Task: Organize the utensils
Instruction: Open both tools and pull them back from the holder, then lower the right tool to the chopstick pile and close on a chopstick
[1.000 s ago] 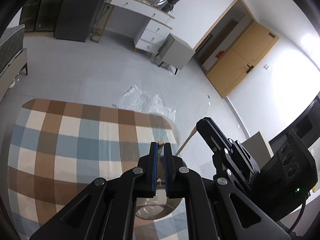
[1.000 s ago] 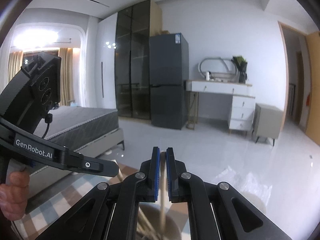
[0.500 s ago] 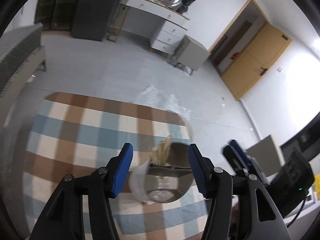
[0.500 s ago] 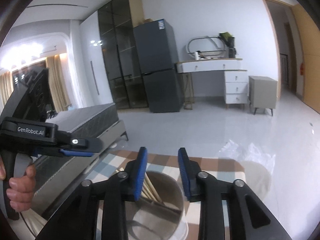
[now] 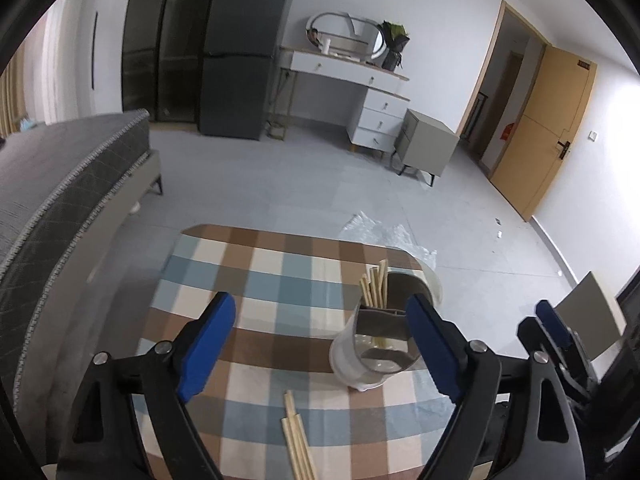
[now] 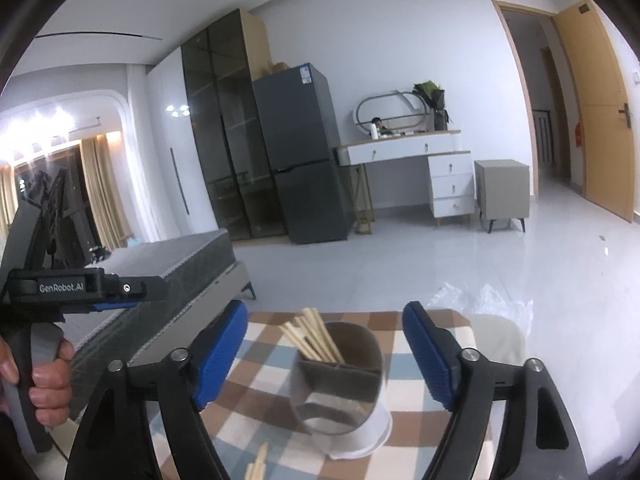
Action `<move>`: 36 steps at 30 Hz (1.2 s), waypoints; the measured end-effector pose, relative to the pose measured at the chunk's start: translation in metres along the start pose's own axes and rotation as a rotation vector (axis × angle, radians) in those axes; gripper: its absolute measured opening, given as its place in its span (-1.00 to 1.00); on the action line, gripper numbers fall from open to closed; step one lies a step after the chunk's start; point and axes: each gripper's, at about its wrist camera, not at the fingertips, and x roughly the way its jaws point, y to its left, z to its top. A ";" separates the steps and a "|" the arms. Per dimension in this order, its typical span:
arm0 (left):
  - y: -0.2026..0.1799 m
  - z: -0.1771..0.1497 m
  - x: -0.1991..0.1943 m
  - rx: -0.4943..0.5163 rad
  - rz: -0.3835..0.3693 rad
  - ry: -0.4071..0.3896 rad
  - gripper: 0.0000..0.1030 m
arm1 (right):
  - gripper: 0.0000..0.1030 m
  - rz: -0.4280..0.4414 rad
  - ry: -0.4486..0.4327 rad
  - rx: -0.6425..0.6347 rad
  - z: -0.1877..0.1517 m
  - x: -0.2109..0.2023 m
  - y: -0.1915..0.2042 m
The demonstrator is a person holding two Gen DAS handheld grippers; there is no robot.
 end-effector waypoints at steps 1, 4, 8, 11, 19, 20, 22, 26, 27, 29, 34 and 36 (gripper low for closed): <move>0.000 -0.002 -0.002 0.004 0.004 -0.005 0.66 | 0.65 -0.001 -0.009 -0.005 -0.001 -0.007 0.005; 0.001 -0.011 -0.010 0.013 0.022 -0.014 0.69 | 0.79 -0.021 -0.027 -0.025 -0.003 -0.017 0.014; 0.006 -0.023 -0.022 0.009 0.054 -0.060 0.71 | 0.92 -0.042 -0.040 -0.042 -0.018 -0.032 0.028; 0.011 -0.033 -0.025 0.003 0.069 -0.077 0.81 | 0.98 -0.041 -0.038 -0.036 -0.026 -0.038 0.037; 0.025 -0.066 -0.030 -0.014 0.082 -0.109 0.85 | 1.00 -0.023 0.004 0.024 -0.054 -0.043 0.047; 0.028 -0.071 -0.026 -0.018 0.094 -0.097 0.85 | 1.00 -0.023 0.010 0.029 -0.060 -0.044 0.049; 0.033 -0.080 -0.021 -0.019 0.101 -0.078 0.85 | 1.00 -0.021 0.033 0.033 -0.070 -0.044 0.053; 0.044 -0.099 -0.012 -0.026 0.127 -0.054 0.85 | 1.00 0.015 0.147 0.038 -0.092 -0.030 0.058; 0.048 -0.103 -0.009 -0.029 0.136 -0.046 0.85 | 1.00 0.016 0.180 0.034 -0.096 -0.026 0.059; 0.054 -0.110 -0.002 -0.038 0.141 -0.026 0.85 | 1.00 0.016 0.252 0.014 -0.106 -0.015 0.063; 0.066 -0.124 0.012 -0.057 0.161 0.003 0.85 | 1.00 0.022 0.415 0.016 -0.138 0.008 0.064; 0.072 -0.128 0.018 -0.070 0.168 0.010 0.85 | 1.00 0.016 0.448 0.007 -0.147 0.012 0.065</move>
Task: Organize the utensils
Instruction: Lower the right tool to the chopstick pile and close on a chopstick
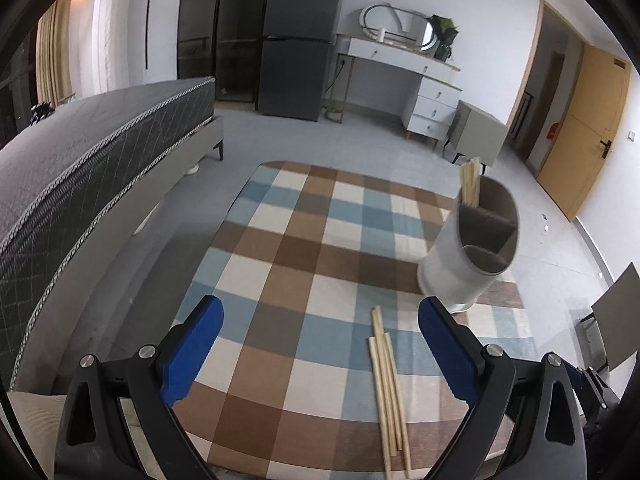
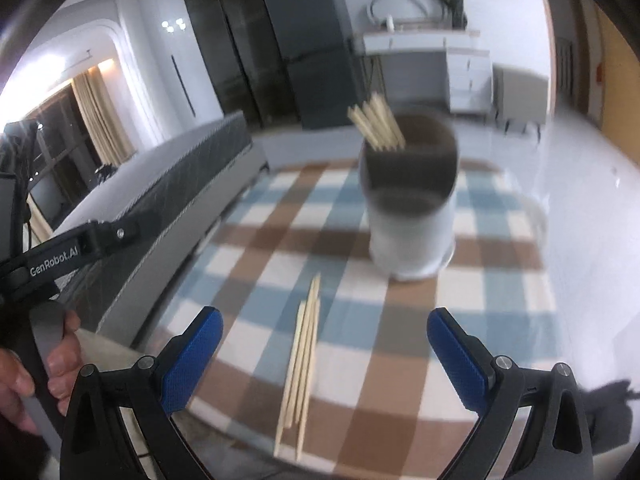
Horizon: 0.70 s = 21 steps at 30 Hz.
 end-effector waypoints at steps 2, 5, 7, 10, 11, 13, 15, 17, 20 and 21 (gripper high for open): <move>0.004 -0.003 0.004 -0.006 0.003 -0.004 0.85 | 1.00 -0.027 0.017 -0.027 -0.004 0.009 0.003; 0.007 -0.008 0.012 0.016 0.023 -0.017 0.85 | 1.00 -0.094 0.033 -0.078 -0.004 0.020 0.009; 0.006 -0.011 0.017 0.042 0.039 -0.028 0.85 | 1.00 -0.100 0.052 -0.103 -0.003 0.030 0.011; 0.010 -0.011 0.017 0.026 0.021 -0.069 0.85 | 1.00 -0.088 0.137 -0.111 -0.002 0.058 0.008; 0.013 -0.010 0.015 0.010 0.022 -0.089 0.85 | 1.00 -0.080 0.173 -0.103 -0.002 0.067 0.006; 0.018 -0.007 0.016 -0.010 0.045 -0.113 0.85 | 1.00 -0.064 0.225 -0.084 -0.002 0.081 0.000; 0.022 -0.004 0.020 -0.019 0.072 -0.095 0.85 | 1.00 -0.088 0.277 -0.032 -0.001 0.096 -0.010; 0.025 -0.003 0.027 -0.030 0.074 -0.058 0.85 | 1.00 -0.125 0.284 -0.032 0.001 0.104 -0.015; 0.024 -0.004 0.036 -0.011 0.091 -0.008 0.85 | 1.00 -0.187 0.342 -0.095 0.002 0.122 -0.014; 0.024 -0.004 0.038 -0.002 0.105 0.000 0.85 | 1.00 -0.215 0.371 -0.115 0.001 0.131 -0.013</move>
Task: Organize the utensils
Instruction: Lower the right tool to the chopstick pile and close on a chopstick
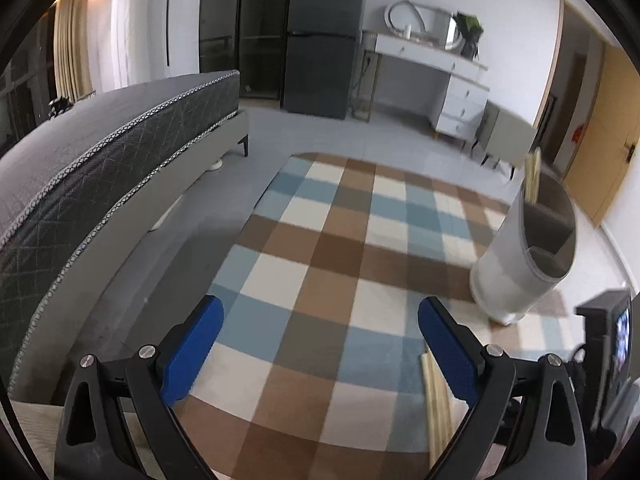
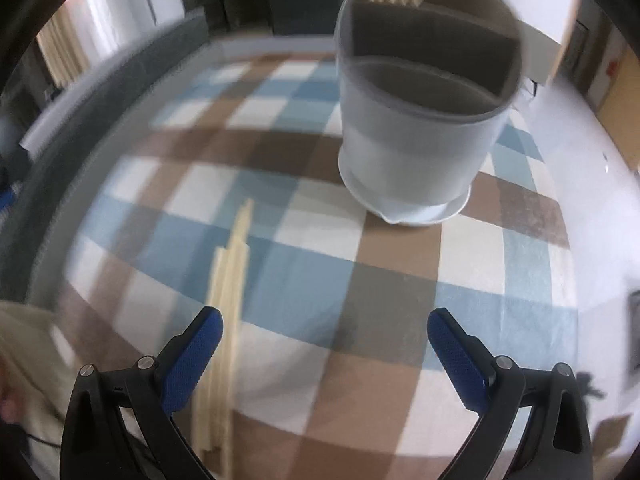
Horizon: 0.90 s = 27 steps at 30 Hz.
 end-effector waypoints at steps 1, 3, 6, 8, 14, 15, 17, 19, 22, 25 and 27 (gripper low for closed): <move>0.000 0.000 0.002 0.005 0.005 0.009 0.85 | 1.00 -0.007 0.014 -0.011 0.002 0.004 0.002; 0.001 -0.001 0.007 0.007 -0.001 0.037 0.85 | 1.00 0.040 0.011 -0.045 0.005 0.011 0.009; 0.003 -0.003 0.014 0.003 -0.003 0.081 0.85 | 1.00 0.070 -0.026 -0.063 0.010 0.010 0.017; 0.003 -0.003 0.019 0.008 0.012 0.102 0.85 | 1.00 0.085 -0.048 -0.054 0.015 0.009 0.017; 0.007 -0.003 0.024 -0.005 0.019 0.121 0.85 | 0.60 0.101 -0.030 -0.059 0.025 0.021 0.019; 0.008 -0.003 0.026 -0.005 0.019 0.124 0.85 | 0.52 0.101 -0.018 -0.063 0.026 0.024 0.019; 0.009 -0.004 0.029 -0.011 0.022 0.139 0.85 | 0.22 0.116 0.001 -0.061 0.028 0.029 0.020; 0.012 -0.004 0.033 -0.023 0.025 0.152 0.85 | 0.17 0.135 -0.004 -0.054 0.031 0.031 0.020; 0.013 -0.005 0.037 -0.030 0.027 0.171 0.85 | 0.15 0.136 0.003 -0.062 0.033 0.033 0.024; 0.012 -0.005 0.040 -0.025 0.031 0.175 0.85 | 0.11 0.129 0.003 -0.079 0.036 0.036 0.030; 0.012 -0.005 0.040 -0.026 0.031 0.179 0.85 | 0.05 0.115 0.002 -0.102 0.036 0.036 0.034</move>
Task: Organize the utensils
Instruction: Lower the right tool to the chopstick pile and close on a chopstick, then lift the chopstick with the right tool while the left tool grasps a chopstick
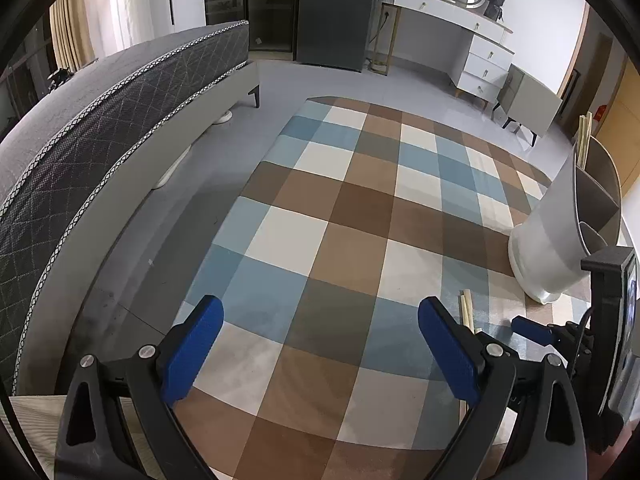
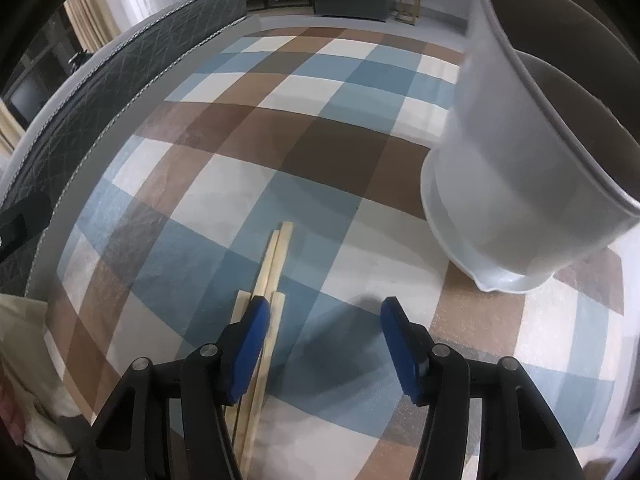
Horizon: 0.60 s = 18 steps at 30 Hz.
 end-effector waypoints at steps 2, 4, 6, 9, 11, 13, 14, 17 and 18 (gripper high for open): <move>0.001 0.000 0.001 -0.003 0.003 0.004 0.85 | -0.07 0.005 0.007 -0.005 0.000 -0.001 0.002; 0.002 0.000 0.003 -0.007 0.005 0.011 0.85 | -0.20 0.012 0.013 -0.009 0.000 -0.002 0.003; 0.003 0.000 0.006 -0.014 0.003 0.025 0.85 | -0.25 0.007 0.013 -0.018 0.000 -0.003 0.006; 0.005 -0.001 0.009 -0.024 0.008 0.043 0.85 | -0.38 0.040 0.016 0.006 0.000 -0.002 0.003; 0.006 -0.001 0.010 -0.028 0.008 0.046 0.85 | -0.60 0.022 0.022 0.020 0.001 -0.002 -0.001; 0.006 -0.002 0.010 -0.025 0.011 0.046 0.85 | -0.83 0.016 0.029 0.036 0.003 -0.001 -0.005; 0.006 -0.002 0.010 -0.023 0.013 0.048 0.85 | -0.85 0.030 0.034 0.054 0.003 -0.001 -0.009; 0.006 -0.003 0.012 -0.028 0.011 0.059 0.85 | -0.86 0.036 0.042 0.065 0.003 -0.002 -0.011; 0.006 -0.003 0.013 -0.028 0.012 0.061 0.85 | -0.86 0.031 0.045 0.058 0.003 -0.002 -0.009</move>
